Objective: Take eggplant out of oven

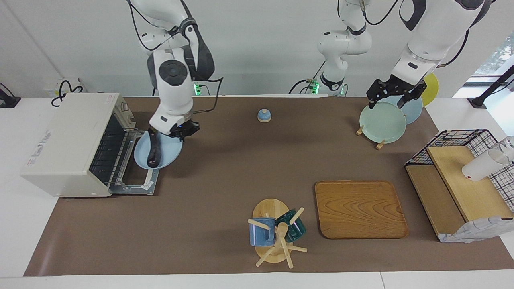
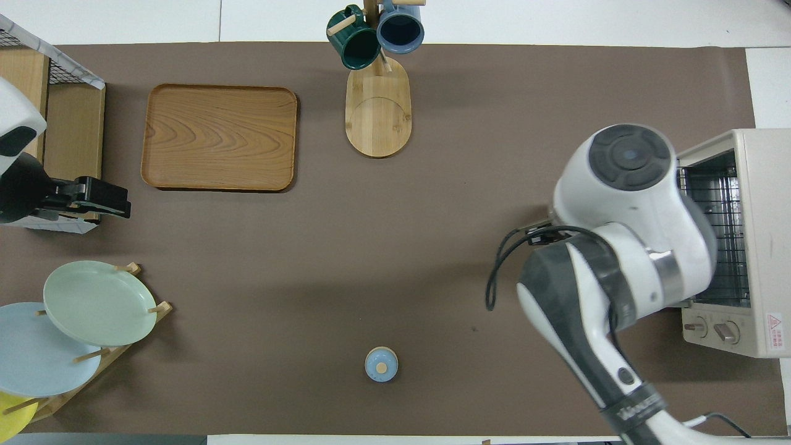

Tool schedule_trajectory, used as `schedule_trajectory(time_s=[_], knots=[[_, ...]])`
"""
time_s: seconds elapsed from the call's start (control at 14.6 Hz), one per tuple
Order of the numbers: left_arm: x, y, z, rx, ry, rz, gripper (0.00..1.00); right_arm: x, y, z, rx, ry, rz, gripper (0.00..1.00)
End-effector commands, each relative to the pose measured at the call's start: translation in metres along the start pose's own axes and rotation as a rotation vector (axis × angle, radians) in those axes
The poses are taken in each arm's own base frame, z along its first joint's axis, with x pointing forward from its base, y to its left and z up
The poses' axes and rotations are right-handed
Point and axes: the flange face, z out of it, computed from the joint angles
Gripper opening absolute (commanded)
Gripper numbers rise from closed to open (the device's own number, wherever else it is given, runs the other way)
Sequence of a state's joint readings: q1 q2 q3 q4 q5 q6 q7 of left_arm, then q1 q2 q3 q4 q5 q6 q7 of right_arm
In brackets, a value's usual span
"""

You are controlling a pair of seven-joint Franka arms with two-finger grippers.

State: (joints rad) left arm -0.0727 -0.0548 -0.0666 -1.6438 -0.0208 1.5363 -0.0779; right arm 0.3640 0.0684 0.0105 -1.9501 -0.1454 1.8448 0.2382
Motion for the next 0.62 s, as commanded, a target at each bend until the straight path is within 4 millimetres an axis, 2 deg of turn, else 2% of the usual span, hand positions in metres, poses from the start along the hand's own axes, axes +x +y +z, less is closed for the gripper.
schedule_trajectory(time_s=[0.0,0.14,0.27,0.34,0.41,0.55], knots=[[-0.001,-0.001,-0.001,0.022,0.015,0.002,1.00,0.003,-0.061,-0.016,0.000,0.054,0.087,0.00],[0.000,-0.002,-0.001,0.021,0.019,0.001,1.00,0.015,-0.119,-0.026,0.007,0.080,0.121,0.00],[0.000,-0.004,-0.001,0.021,0.019,-0.005,1.00,0.043,-0.182,-0.032,0.024,0.107,0.161,0.00],[0.000,-0.004,-0.001,0.021,0.019,-0.004,1.00,0.058,-0.210,-0.029,0.030,0.121,0.186,0.00],[0.000,-0.005,-0.001,0.021,0.019,-0.005,1.00,0.068,-0.227,-0.021,0.034,0.128,0.214,0.00],[0.000,-0.005,-0.001,0.021,0.021,-0.007,1.00,0.072,-0.269,-0.008,0.098,0.193,0.229,0.00]])
